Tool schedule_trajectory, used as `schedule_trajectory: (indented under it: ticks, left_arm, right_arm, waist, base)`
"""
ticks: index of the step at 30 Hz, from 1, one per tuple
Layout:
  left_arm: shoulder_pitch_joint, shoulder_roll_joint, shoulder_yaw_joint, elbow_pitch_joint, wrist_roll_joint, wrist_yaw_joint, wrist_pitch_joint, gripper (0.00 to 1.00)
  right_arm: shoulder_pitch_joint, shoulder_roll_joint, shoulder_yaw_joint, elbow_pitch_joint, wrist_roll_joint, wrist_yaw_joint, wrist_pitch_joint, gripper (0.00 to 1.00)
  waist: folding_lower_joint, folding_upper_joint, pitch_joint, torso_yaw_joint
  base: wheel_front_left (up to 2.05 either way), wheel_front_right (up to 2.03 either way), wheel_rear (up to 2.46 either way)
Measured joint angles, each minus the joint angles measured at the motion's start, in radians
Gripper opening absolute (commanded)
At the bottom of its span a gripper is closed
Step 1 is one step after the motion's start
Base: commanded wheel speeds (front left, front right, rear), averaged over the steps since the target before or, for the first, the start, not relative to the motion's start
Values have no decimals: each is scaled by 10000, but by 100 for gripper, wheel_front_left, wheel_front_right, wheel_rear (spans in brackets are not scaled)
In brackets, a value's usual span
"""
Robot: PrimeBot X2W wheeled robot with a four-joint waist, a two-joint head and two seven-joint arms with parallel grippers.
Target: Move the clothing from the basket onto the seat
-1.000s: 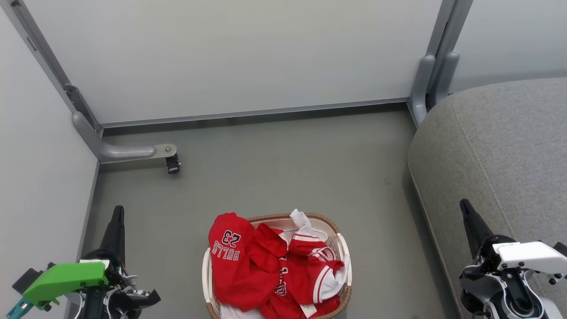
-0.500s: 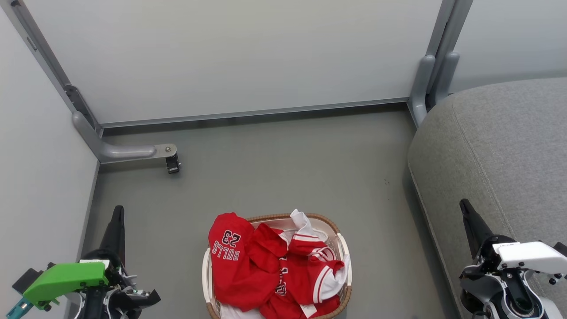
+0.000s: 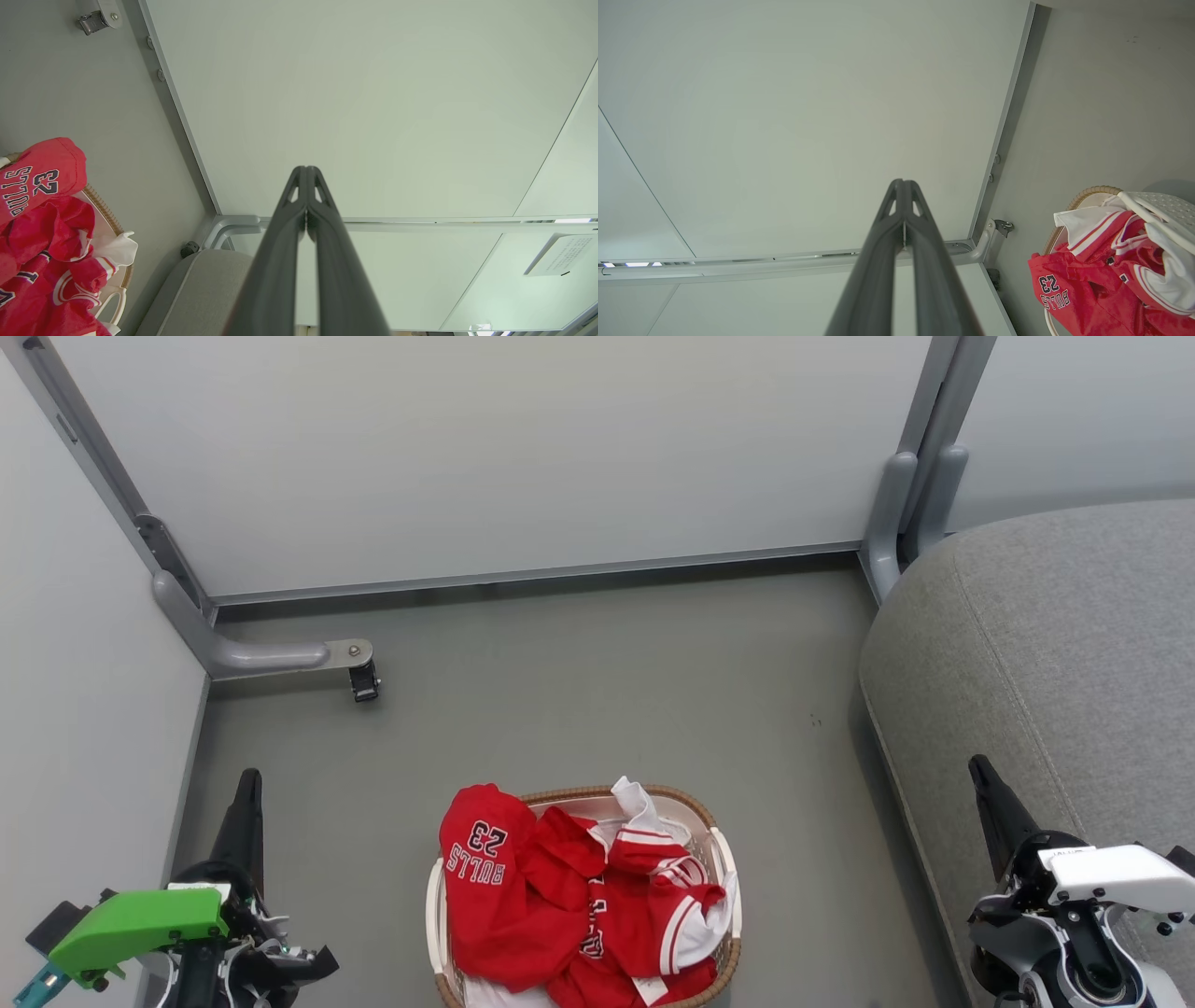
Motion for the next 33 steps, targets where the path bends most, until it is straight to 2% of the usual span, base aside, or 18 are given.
schedule_trajectory:
  ticks: [24,25,33]
  left_arm:
    - [0,0,0,0,0,0,0,0]
    - [0,0,0,0,0,0,0,100]
    - [410,-77,-215,384,27,25,-171,100]
  right_arm:
    - [0,0,0,0,0,-2,0,0]
    - [0,0,0,0,0,-2,0,100]
    - [383,132,155,405,-17,-6,-148,100]
  waist:
    - [0,0,0,0]
    - [0,0,0,0]
    - [0,0,1,0]
  base:
    - [0,0,0]
    - [0,0,0]
    - [0,0,0]
